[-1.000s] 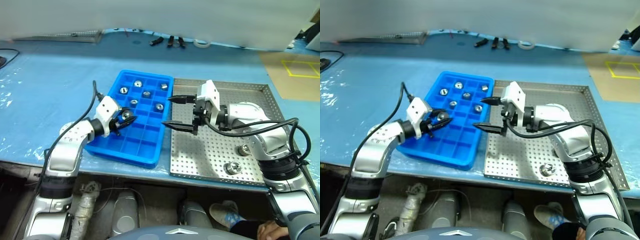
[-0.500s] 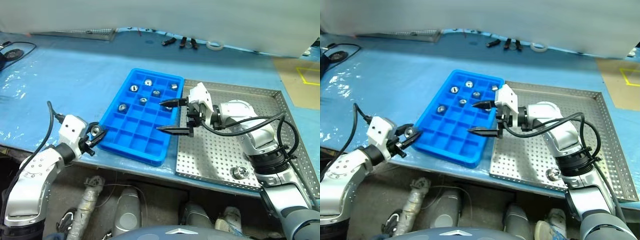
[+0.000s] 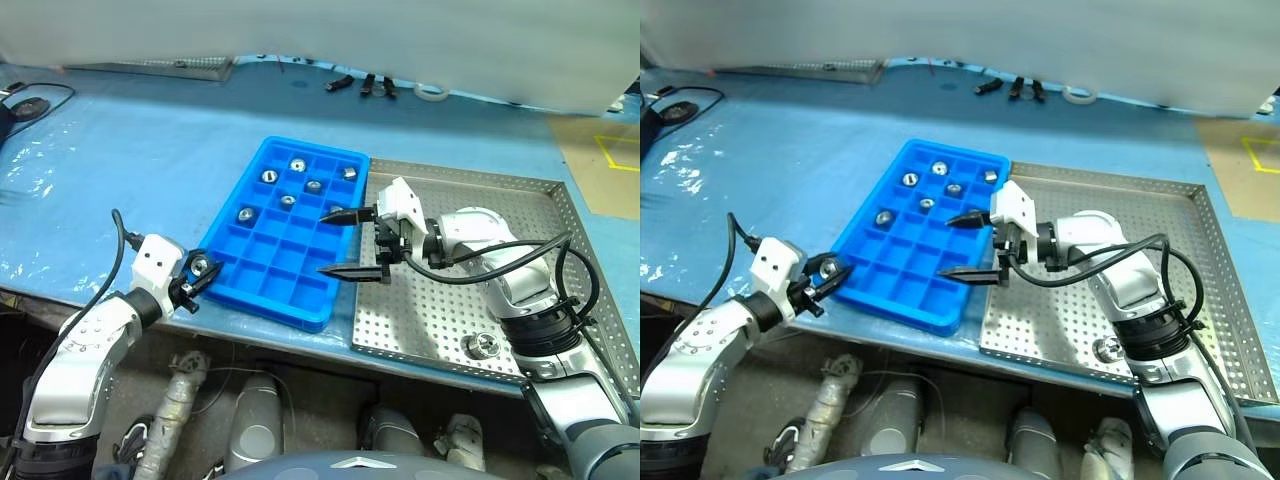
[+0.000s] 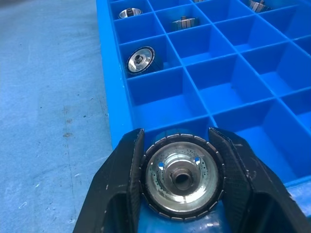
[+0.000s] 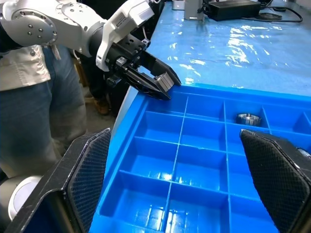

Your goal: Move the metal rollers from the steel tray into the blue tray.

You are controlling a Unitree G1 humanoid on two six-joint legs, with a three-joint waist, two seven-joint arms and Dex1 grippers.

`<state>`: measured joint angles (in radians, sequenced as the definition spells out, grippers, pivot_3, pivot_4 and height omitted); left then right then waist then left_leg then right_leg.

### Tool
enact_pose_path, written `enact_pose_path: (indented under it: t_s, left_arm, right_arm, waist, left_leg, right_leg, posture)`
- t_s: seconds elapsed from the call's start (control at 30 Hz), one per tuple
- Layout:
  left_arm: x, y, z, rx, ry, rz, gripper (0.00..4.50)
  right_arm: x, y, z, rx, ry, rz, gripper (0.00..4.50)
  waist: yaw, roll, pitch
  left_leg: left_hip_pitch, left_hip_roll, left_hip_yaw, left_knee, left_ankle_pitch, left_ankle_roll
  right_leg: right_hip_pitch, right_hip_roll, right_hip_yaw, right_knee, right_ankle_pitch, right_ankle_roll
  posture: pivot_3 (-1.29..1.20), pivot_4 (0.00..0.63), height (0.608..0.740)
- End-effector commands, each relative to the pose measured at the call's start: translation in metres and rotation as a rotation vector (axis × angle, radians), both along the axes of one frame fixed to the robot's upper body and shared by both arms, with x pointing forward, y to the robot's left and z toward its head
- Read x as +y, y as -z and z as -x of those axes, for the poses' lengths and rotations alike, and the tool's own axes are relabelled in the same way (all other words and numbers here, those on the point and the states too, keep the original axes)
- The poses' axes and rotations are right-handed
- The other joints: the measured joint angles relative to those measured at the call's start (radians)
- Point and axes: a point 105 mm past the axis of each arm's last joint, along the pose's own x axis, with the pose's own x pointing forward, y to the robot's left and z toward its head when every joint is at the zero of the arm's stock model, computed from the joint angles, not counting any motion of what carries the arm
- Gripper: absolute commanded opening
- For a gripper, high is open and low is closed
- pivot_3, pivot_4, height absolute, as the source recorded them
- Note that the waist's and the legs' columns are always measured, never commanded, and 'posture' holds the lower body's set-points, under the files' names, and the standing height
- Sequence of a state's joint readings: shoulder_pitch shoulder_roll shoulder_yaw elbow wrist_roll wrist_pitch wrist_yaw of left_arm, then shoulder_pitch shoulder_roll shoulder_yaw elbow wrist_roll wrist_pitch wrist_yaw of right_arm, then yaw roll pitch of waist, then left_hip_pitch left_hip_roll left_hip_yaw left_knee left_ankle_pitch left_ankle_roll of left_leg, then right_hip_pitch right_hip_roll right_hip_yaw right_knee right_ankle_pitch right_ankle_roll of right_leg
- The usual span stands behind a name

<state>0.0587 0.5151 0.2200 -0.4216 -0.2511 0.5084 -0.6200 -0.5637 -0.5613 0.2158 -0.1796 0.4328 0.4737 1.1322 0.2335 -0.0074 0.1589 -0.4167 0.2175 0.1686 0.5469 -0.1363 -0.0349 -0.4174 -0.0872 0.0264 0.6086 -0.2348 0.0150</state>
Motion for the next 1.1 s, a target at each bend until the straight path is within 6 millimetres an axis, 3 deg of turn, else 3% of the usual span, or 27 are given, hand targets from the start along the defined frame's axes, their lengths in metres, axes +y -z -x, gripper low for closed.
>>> enact_pose_path:
  t_s: [0.03,0.13,0.23,0.53,0.63,0.8,0.97,1.1]
  left_arm:
    - [0.008,0.005,-0.002,0.012,-0.014,-0.009,2.69]
    - [0.012,0.003,-0.005,-0.001,-0.027,-0.012,3.73]
    - [0.007,-0.004,-0.008,-0.023,-0.001,0.011,4.46]
    - [-0.005,-0.036,-0.032,-0.132,0.021,0.07,4.46]
    - [-0.027,-0.052,-0.045,-0.175,0.083,0.109,4.46]
    - [-0.065,-0.059,-0.069,-0.185,0.204,0.127,4.46]
    - [-0.103,-0.052,-0.084,-0.151,0.362,0.109,4.46]
    - [-0.141,-0.041,-0.097,-0.119,0.52,0.057,4.46]
  right_arm:
    - [0.0,-0.012,0.005,-0.049,-0.006,-0.018,4.5]
    - [0.001,-0.013,0.005,-0.051,0.001,-0.019,4.5]
    - [0.002,-0.014,0.004,-0.059,0.011,-0.021,4.5]
    - [0.002,-0.016,0.002,-0.074,0.034,-0.028,4.5]
    - [0.001,-0.018,0.001,-0.086,0.05,-0.033,4.5]
    - [-0.004,-0.023,-0.001,-0.108,0.097,-0.046,4.5]
    - [-0.012,-0.026,0.001,-0.125,0.166,-0.053,4.5]
    - [-0.032,-0.028,0.006,-0.149,0.302,-0.055,4.5]
  waist:
    - [-0.001,0.0,0.0]
    - [-0.002,0.0,0.0]
    - [-0.002,0.0,0.0]
    - [-0.002,0.0,0.0]
    - [-0.002,0.0,0.0]
    - [-0.009,0.0,0.0]
    - [-0.033,0.0,0.0]
    - [-0.056,0.0,0.0]
  left_leg:
    - [0.0,0.0,0.0,0.0,0.0,0.0]
    - [0.0,0.0,0.0,0.0,0.0,-0.001]
    - [0.0,-0.001,0.0,0.0,0.0,-0.001]
    - [0.0,-0.001,0.0,0.002,0.001,-0.002]
    - [0.0,-0.001,-0.001,0.004,0.002,-0.004]
    - [-0.001,-0.001,-0.001,0.011,0.003,-0.004]
    - [-0.003,-0.001,-0.001,0.016,0.003,-0.004]
    - [-0.003,-0.001,-0.001,0.016,0.003,-0.004]
  right_leg:
    - [0.0,0.0,0.0,0.0,0.0,0.0]
    - [0.0,0.0,0.0,0.0,0.0,0.0]
    - [0.0,0.0,0.001,0.0,0.0,0.0]
    - [0.0,-0.001,0.0,0.003,0.0,0.0]
    - [-0.001,-0.001,0.0,0.005,0.0,0.0]
    - [-0.001,-0.001,0.001,0.011,0.0,0.0]
    - [-0.002,-0.001,0.002,0.015,0.001,0.001]
    - [-0.002,-0.001,0.001,0.015,0.002,0.003]
  posture:
    - [0.36,0.15,0.74]
    - [0.35,0.15,0.74]
    - [0.34,0.15,0.74]
    - [0.32,0.15,0.74]
    - [0.29,0.15,0.74]
    - [0.23,0.15,0.74]
    - [0.12,0.15,0.74]
    - [-0.01,0.15,0.74]
